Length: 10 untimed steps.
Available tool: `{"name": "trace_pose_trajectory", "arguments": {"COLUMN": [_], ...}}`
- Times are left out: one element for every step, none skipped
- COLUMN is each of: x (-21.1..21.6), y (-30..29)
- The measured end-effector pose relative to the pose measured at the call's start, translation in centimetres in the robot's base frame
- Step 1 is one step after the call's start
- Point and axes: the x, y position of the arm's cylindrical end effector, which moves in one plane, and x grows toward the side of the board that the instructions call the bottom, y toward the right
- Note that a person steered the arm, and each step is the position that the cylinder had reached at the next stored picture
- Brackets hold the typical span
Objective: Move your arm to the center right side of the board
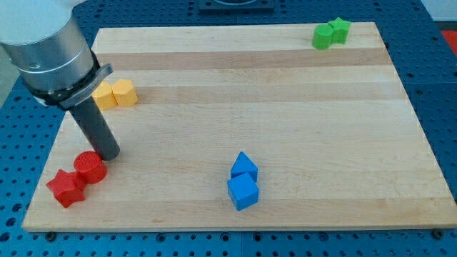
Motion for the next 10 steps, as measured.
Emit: {"name": "trace_pose_trajectory", "arguments": {"x": [0.2,0.2,0.2,-1.0,-5.9,-9.2,-9.6,-9.8,-9.8,-9.8], "y": [-0.4,-0.7,-1.0,-0.1,1.8,5.9,13.1,17.7,18.4,18.4]}}
